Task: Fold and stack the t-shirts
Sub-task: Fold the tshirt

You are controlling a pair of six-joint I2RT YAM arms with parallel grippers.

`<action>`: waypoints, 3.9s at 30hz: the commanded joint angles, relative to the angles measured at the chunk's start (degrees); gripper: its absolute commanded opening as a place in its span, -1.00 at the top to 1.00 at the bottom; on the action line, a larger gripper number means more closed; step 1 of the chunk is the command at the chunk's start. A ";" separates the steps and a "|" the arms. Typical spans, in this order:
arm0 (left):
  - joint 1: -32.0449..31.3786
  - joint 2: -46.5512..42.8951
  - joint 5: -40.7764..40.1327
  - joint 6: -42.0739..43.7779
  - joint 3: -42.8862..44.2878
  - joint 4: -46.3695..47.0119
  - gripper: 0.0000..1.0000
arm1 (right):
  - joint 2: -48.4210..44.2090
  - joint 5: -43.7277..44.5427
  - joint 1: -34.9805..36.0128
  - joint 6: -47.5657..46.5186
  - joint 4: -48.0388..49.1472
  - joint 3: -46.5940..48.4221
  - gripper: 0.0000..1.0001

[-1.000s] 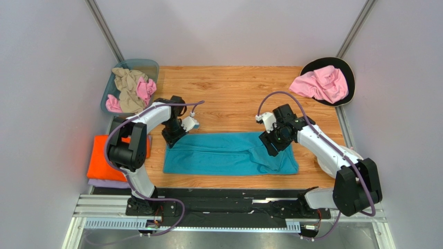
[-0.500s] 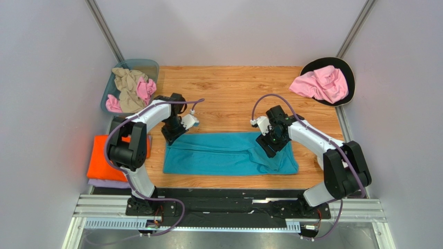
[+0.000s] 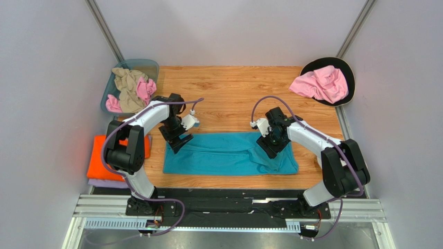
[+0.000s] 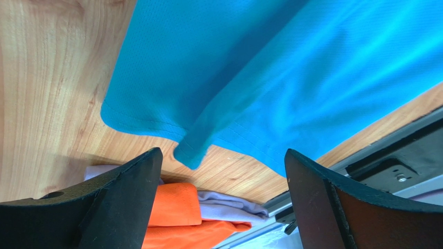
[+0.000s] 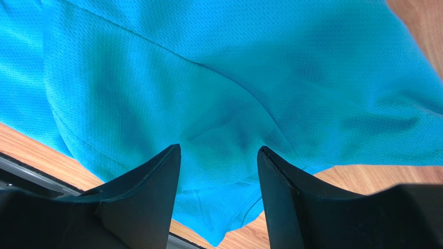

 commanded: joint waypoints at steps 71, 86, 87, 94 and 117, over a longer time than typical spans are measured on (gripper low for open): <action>-1.52 -7.42 -4.75 1.32 -9.89 14.19 -0.99 | -0.12 -1.40 0.27 0.61 0.78 -0.40 -0.18; -1.61 -7.67 -2.38 2.28 0.57 7.78 -0.99 | 2.77 5.27 0.27 -1.32 4.20 1.01 -0.18; -1.78 -8.03 -1.94 2.55 0.40 7.34 -0.99 | 3.56 5.45 0.27 -1.76 4.65 0.92 -0.18; -4.33 -10.67 0.79 3.60 -4.08 9.00 -0.99 | 6.11 10.63 0.27 -3.43 10.44 1.10 -0.19; -6.71 -2.94 -3.96 1.76 0.83 12.87 -0.99 | 30.63 28.21 -3.78 -9.16 19.68 30.62 -0.20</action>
